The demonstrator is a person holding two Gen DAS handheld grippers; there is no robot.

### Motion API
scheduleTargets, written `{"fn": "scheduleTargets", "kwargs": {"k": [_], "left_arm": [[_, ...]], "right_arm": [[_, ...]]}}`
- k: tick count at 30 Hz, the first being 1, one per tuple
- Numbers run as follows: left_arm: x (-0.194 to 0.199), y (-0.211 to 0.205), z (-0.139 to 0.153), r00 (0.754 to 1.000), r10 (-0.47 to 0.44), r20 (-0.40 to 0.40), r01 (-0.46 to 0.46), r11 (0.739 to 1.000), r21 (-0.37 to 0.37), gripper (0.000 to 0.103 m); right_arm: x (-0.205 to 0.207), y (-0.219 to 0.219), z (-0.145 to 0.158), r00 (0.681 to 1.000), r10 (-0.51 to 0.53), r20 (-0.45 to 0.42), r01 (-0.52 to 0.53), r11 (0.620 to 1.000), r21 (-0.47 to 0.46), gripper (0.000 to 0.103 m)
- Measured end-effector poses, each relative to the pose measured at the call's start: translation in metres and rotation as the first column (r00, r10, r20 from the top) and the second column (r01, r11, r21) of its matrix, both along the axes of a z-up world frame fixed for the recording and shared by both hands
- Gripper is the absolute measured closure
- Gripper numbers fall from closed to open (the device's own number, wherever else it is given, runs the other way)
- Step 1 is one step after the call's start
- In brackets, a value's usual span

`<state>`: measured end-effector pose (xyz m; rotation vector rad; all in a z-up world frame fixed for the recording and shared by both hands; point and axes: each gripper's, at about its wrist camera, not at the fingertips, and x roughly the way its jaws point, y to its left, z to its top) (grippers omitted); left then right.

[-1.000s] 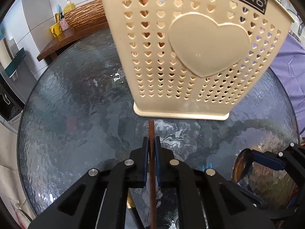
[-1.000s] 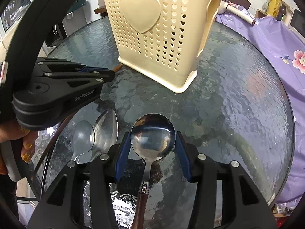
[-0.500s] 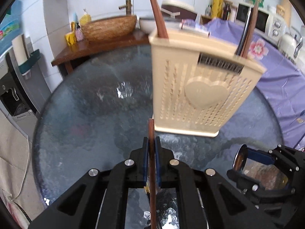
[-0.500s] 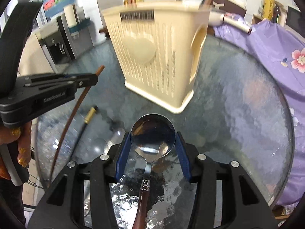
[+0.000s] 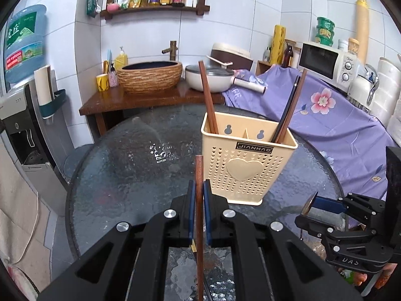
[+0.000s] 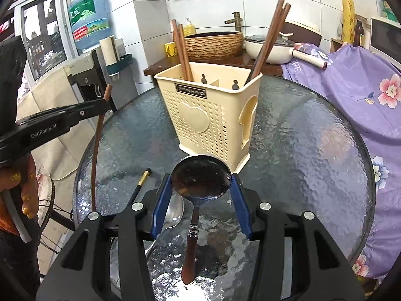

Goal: Organize utensils
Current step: 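Lift the held chopstick and spoon and carry them above the holder, then lower the chopstick and spoon into the holder and open both tools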

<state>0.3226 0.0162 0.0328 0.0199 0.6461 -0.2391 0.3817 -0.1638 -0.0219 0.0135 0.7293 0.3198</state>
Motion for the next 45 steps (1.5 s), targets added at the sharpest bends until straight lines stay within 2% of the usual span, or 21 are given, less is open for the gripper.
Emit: {"fn": "scheduleTargets", "kwargs": {"k": [5,16,27,35,42,45], "left_arm": [[-0.009,0.003,0.011,1.0,-0.009,0.028,0.009,1.0,-0.003,0.096],[-0.033,0.017,0.048,0.993,-0.029,0.112,0.036,0.998,-0.059,0.096],[-0.02,0.009,0.089,0.987,-0.066,0.146,0.079,0.993,-0.083,0.096],[0.004,0.002,0.152,0.978,-0.072,0.194,0.099,0.987,-0.13,0.096],[0.028,-0.005,0.204,0.965,-0.013,0.264,0.055,0.986,-0.155,0.096],[0.042,-0.009,0.213,0.961,0.013,0.276,0.035,0.985,-0.168,0.096]], "right_arm": [[-0.01,0.001,0.01,1.0,0.02,0.008,-0.02,1.0,0.01,0.055],[-0.02,-0.004,0.043,0.996,0.071,0.046,-0.073,0.996,0.048,0.055],[-0.002,0.002,0.078,0.992,0.115,0.059,-0.117,0.992,0.048,0.056],[0.019,0.002,0.14,0.986,0.122,0.117,-0.13,0.989,0.065,0.056],[0.039,-0.005,0.206,0.97,0.05,0.236,-0.068,0.995,0.07,0.056],[0.051,-0.003,0.222,0.96,0.016,0.278,-0.028,0.999,0.04,0.056]]}}
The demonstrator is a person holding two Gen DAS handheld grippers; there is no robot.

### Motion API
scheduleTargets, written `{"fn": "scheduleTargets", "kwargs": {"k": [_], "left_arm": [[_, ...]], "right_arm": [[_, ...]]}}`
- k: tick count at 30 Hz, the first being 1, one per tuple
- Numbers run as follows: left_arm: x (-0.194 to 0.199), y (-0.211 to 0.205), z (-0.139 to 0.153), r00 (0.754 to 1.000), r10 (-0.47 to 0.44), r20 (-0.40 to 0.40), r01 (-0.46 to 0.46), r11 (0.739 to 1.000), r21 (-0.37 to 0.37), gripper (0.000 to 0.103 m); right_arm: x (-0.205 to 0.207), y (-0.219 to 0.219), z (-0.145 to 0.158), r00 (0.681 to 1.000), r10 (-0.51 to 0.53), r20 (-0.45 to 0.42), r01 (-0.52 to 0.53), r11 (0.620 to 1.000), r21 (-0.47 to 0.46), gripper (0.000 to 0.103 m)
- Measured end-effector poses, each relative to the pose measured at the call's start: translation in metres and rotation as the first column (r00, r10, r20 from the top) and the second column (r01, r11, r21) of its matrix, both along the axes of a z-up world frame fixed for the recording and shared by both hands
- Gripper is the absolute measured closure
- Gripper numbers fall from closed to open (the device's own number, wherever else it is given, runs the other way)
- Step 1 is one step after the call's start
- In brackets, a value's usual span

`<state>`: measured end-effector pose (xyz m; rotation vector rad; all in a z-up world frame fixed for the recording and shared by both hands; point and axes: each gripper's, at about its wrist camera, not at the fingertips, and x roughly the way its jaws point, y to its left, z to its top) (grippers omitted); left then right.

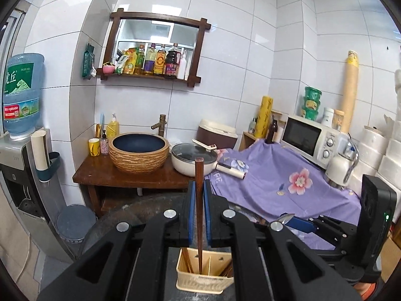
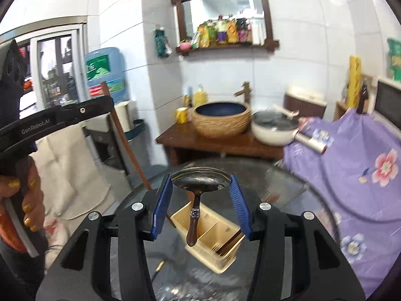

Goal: Organize utensils
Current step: 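Lower the chopstick and spoon into the holder and open both tools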

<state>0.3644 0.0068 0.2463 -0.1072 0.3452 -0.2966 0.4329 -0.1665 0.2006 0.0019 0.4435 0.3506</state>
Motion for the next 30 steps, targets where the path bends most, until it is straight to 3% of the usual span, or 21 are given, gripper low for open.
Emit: {"fn": "scheduleTargets", "kwargs": {"k": [5,13,19,25,30], "left_arm": [[0.025,-0.01,-0.017,1.0,0.018,-0.022,-0.018,1.0,-0.002,0.096],[0.055,-0.019,-0.088,0.991,0.021,-0.134,-0.018,1.0,0.018,0.096],[0.065,-0.021,-0.134,0.981,0.038,-0.192,-0.029,0.998,0.054,0.096],[0.068,-0.022,-0.164,0.972,0.035,-0.233,-0.02,0.998,0.063,0.096],[0.067,-0.023,-0.172,0.97,0.035,-0.242,-0.017,0.997,0.074,0.096]], "right_arm": [[0.023,0.003,-0.013,0.998,-0.058,0.006,0.059,0.997,-0.04,0.055],[0.046,0.01,-0.092,0.993,-0.098,-0.062,0.092,0.991,-0.099,0.055],[0.042,0.016,-0.135,0.992,-0.104,-0.069,0.094,0.986,-0.135,0.055],[0.04,0.021,-0.154,0.993,-0.099,-0.071,0.087,0.984,-0.157,0.055],[0.039,0.02,-0.162,0.993,-0.105,-0.058,0.094,0.983,-0.159,0.055]]}}
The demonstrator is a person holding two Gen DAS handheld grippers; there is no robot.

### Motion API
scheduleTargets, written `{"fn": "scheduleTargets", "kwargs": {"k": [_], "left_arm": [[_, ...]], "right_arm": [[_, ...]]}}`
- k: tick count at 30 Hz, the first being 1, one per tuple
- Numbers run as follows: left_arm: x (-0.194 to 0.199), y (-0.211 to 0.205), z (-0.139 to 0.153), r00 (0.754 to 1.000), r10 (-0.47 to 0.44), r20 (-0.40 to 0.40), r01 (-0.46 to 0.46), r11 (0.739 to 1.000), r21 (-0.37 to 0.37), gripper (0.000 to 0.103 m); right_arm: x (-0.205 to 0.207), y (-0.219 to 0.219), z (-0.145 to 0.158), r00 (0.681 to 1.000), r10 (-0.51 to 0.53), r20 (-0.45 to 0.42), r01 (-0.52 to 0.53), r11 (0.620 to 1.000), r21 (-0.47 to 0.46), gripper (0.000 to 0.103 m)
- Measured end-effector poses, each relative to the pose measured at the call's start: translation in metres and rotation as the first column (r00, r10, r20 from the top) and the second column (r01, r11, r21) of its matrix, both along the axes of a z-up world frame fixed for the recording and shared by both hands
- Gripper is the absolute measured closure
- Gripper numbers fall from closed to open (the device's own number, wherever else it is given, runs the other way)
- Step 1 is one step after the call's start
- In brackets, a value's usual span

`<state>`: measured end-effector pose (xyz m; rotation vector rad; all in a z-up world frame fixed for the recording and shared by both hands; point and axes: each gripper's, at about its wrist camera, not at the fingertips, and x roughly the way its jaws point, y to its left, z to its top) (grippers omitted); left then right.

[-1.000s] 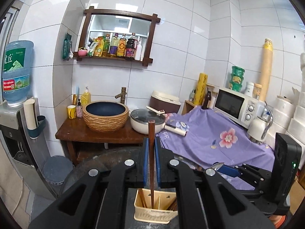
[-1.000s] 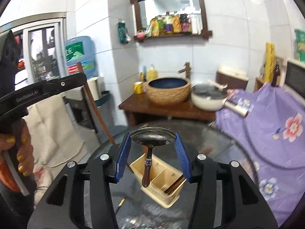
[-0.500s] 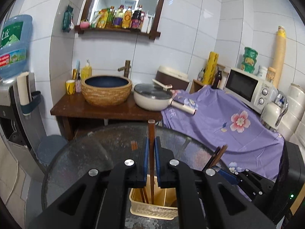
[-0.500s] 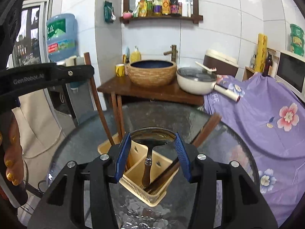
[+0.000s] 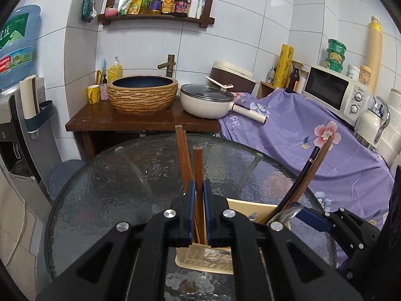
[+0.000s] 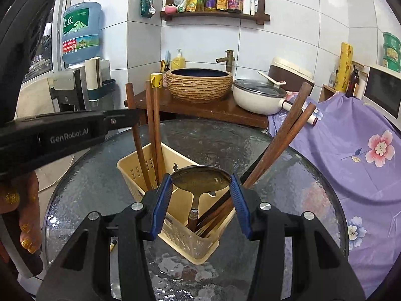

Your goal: Organize utensils

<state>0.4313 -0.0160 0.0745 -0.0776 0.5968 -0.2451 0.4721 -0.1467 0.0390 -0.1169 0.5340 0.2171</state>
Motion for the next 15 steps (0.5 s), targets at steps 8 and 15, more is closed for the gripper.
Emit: {"fn": "scheduleTargets", "kwargs": {"k": [8,15], "left_arm": [[-0.032,0.018,0.012,0.997,0.028,0.078,-0.025,0.999,-0.031,0.031],[-0.077,0.042,-0.023,0.996,0.079,0.041,-0.08,0.996,0.027,0.016]], "right_arm": [[-0.037,-0.004,0.011,0.993,0.009,0.118,-0.009,1.0,0.002,0.032],[-0.091,0.004,-0.011,0.997,0.028,0.076,-0.029,1.0,0.005,0.03]]}}
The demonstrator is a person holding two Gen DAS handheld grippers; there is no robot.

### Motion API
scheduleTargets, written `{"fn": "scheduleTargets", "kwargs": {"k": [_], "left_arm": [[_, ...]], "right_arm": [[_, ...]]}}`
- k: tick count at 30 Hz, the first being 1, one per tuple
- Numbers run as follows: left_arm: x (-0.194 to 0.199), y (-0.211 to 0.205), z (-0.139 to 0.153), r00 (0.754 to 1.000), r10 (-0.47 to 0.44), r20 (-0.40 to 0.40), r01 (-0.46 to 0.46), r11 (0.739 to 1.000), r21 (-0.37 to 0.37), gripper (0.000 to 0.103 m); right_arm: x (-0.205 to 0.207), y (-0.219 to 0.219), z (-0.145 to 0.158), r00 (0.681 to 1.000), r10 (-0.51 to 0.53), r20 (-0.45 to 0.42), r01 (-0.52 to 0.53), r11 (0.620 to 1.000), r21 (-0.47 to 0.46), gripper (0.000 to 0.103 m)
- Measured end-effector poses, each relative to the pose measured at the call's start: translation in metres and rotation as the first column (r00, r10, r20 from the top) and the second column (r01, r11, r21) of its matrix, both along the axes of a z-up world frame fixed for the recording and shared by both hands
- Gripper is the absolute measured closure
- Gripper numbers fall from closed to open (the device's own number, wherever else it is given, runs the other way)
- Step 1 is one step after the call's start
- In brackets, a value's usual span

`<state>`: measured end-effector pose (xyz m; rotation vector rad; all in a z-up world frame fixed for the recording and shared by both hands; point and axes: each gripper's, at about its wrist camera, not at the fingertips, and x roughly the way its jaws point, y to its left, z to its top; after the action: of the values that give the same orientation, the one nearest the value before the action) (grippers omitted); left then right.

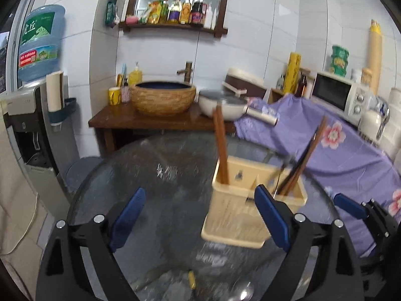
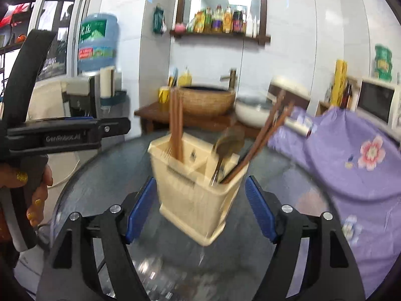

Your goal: Organize utensils

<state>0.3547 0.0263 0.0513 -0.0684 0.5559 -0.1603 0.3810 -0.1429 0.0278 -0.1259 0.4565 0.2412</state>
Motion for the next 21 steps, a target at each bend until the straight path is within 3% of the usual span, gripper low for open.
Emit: {"fn": "scheduleTargets", "kwargs": {"k": [7,13,17,21], "left_arm": [[-0.038,0.015,-0.076,0.987,0.033,-0.158,-0.028,0.999,0.033,0.018],[-0.052,0.013,-0.111,0.97,0.036,-0.24,-0.011,0.994,0.105,0.032],[-0.058,0.016,-0.121,0.966,0.048,-0.256,-0.018,0.993,0.117,0.033],[-0.059,0.018,-0.126,0.963,0.054,-0.265,-0.025,0.993,0.111,0.042]], "right_arm": [[-0.021,0.018,-0.071,0.972,0.03,-0.233,-0.031,1.0,0.0,0.03],[-0.023,0.028,-0.114,0.936,-0.008,-0.352,0.001,1.0,-0.019,0.034],[-0.029,0.033,-0.126,0.924,0.007,-0.382,-0.017,1.0,-0.023,0.034],[-0.032,0.043,-0.123,0.924,0.033,-0.381,-0.035,0.999,0.002,0.036]]}}
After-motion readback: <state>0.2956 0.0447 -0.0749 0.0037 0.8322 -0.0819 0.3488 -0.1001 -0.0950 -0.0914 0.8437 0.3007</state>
